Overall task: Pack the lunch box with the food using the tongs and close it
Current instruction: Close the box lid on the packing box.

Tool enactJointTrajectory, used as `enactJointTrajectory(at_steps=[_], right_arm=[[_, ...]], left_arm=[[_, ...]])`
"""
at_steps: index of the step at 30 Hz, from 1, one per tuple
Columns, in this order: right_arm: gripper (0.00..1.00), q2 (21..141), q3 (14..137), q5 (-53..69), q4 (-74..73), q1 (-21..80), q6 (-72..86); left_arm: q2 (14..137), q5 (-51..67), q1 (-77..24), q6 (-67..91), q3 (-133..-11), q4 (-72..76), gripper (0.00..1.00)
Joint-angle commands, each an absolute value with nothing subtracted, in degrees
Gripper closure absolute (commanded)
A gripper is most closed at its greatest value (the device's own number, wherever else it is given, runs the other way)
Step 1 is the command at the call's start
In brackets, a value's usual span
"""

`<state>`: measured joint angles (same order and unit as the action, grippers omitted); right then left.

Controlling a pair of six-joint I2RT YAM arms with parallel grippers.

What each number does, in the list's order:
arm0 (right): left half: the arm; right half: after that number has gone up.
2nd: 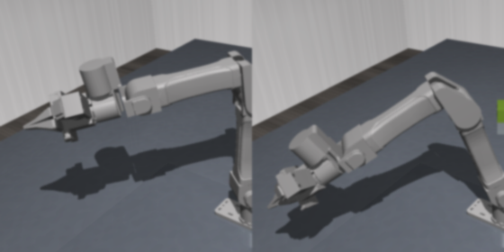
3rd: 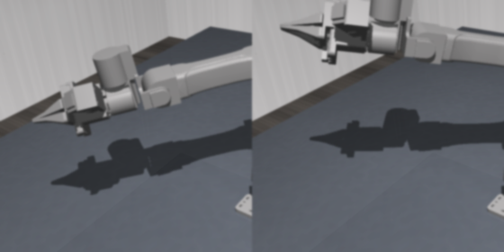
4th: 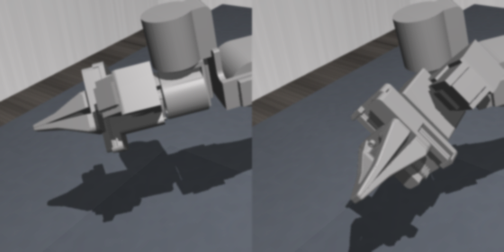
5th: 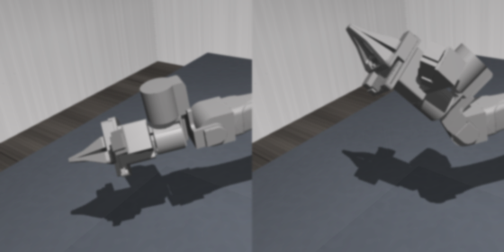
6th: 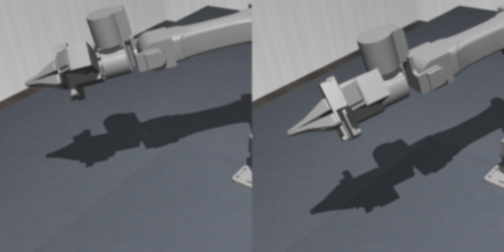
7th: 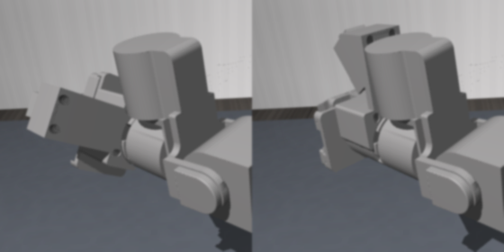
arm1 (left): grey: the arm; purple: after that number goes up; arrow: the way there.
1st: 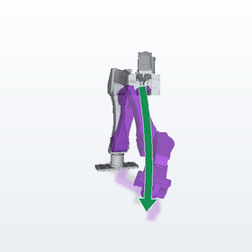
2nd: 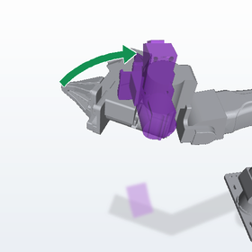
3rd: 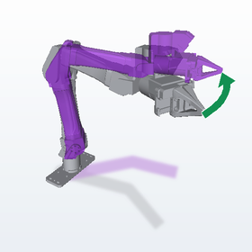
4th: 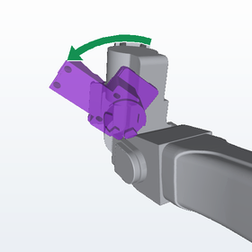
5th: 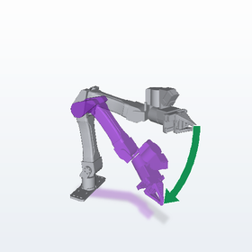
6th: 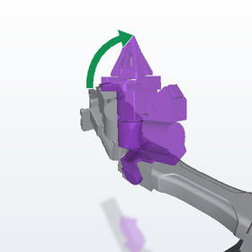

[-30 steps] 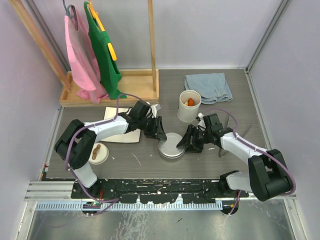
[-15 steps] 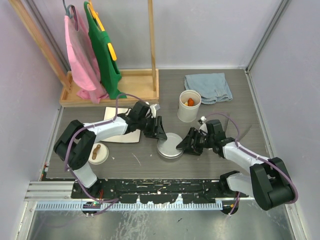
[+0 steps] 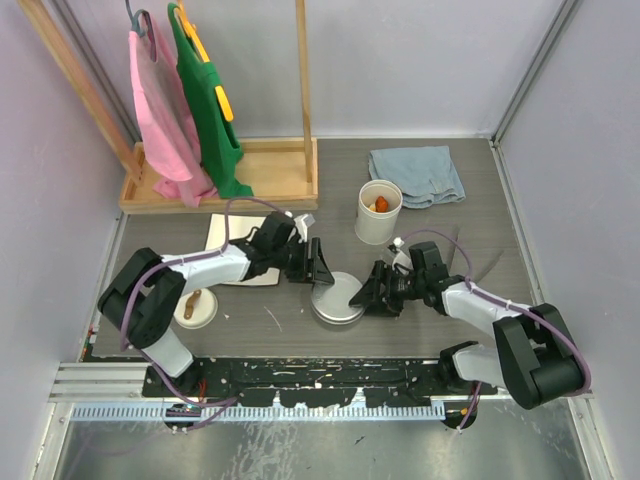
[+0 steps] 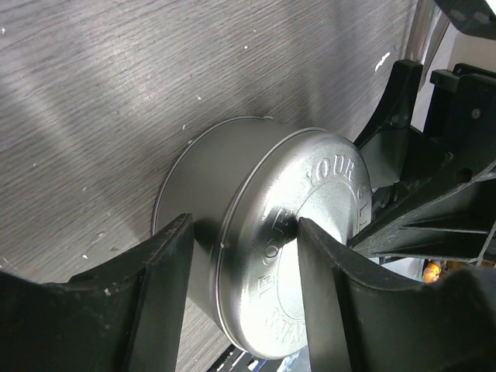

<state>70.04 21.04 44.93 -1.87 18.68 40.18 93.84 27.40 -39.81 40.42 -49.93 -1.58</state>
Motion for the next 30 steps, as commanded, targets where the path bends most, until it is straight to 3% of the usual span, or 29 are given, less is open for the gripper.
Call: enactJointTrajectory(at_steps=[1, 3, 5, 16, 30], right_arm=[[0.33, 72.12, 20.73, 45.48, 0.23, 20.12, 36.06], [0.34, 71.80, 20.59, 44.73, 0.12, 20.13, 36.56], [0.34, 71.01, 20.57, 43.70, 0.08, 20.16, 36.91], [0.30, 68.23, 23.28, 45.57, -3.07, 20.21, 35.15], [0.31, 68.75, 25.34, 44.03, -8.20, 20.86, 30.67]], left_arm=[[92.18, 29.17, -43.09, 44.93, -46.76, 0.59, 0.50], [91.07, 28.40, -43.09, 46.30, -45.43, 1.89, 0.49], [89.87, 27.37, -43.09, 46.93, -44.63, 1.84, 0.40], [79.85, 19.14, -43.07, 48.42, -44.42, -6.15, 0.18], [74.16, 15.38, -43.21, 53.90, -39.87, -11.45, 0.19]])
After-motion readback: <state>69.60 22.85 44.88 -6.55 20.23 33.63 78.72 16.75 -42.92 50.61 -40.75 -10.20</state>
